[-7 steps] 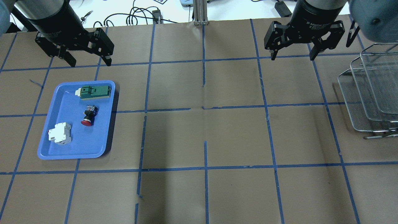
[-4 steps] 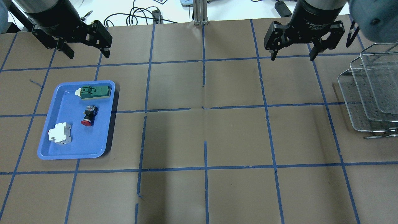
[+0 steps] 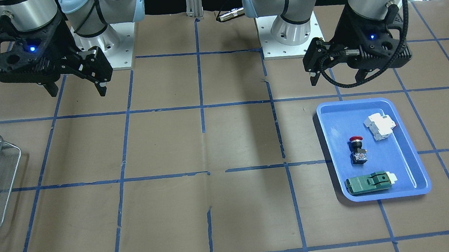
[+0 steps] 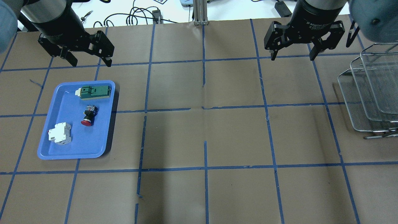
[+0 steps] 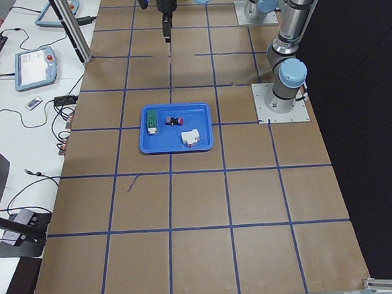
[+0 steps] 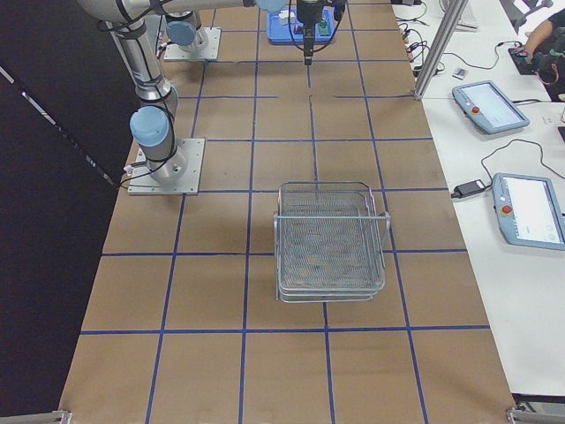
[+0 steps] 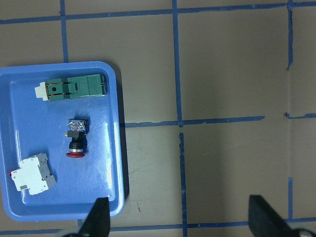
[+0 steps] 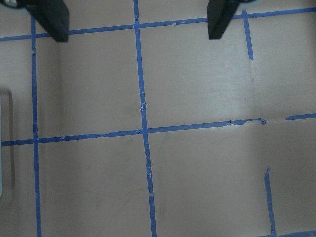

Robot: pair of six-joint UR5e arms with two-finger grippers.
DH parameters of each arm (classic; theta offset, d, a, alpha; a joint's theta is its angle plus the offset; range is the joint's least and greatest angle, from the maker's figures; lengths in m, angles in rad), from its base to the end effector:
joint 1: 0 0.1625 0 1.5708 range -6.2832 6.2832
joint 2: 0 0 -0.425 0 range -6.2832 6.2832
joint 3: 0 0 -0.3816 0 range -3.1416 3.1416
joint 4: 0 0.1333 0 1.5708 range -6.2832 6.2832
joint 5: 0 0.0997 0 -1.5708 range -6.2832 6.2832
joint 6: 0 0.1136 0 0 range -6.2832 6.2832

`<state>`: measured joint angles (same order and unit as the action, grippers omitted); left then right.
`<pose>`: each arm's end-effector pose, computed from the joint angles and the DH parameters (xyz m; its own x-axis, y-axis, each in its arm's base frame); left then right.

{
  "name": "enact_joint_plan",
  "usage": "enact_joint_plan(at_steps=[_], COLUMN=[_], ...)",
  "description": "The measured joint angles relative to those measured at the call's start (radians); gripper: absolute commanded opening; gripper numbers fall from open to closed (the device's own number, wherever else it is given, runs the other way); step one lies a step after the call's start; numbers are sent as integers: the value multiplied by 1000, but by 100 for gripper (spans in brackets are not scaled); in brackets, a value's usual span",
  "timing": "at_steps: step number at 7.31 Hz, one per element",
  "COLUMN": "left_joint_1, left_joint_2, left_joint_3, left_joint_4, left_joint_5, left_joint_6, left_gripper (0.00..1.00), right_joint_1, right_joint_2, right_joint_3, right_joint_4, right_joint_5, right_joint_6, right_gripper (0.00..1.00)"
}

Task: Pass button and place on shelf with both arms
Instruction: 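Lower the left gripper onto the red push button in the tray and grasp it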

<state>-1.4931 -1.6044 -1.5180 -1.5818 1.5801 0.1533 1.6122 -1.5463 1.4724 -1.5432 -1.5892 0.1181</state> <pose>-0.0933 -0.5052 0.4818 -0.9971 0.0755 -0.0104 0.0755 0.9971 -0.0067 0.1516 -0.4900 0.5067 -0.9969 0.0774 0.0128 0.0767 0.9959 -0.0481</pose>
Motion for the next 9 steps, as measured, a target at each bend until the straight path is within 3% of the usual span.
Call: enact_joint_plan(at_steps=[3,5,7,9], left_joint_1=[172,262,292,309], left_joint_2=[-16,-85,-169,-235], left_joint_3=[-203,-333,-385,-400], left_joint_4=[140,379,539,598], left_joint_5=[0,-1,-3,-6], left_joint_6=[214,381,462,504], left_gripper=[100,100,100,100], right_joint_1=[0,0,0,0], right_joint_2=[0,0,0,0], right_joint_3=[0,0,0,0], right_joint_4=[0,0,0,0], right_joint_5=[0,0,0,0], right_joint_6=[0,0,0,0], right_gripper=[100,100,100,100])
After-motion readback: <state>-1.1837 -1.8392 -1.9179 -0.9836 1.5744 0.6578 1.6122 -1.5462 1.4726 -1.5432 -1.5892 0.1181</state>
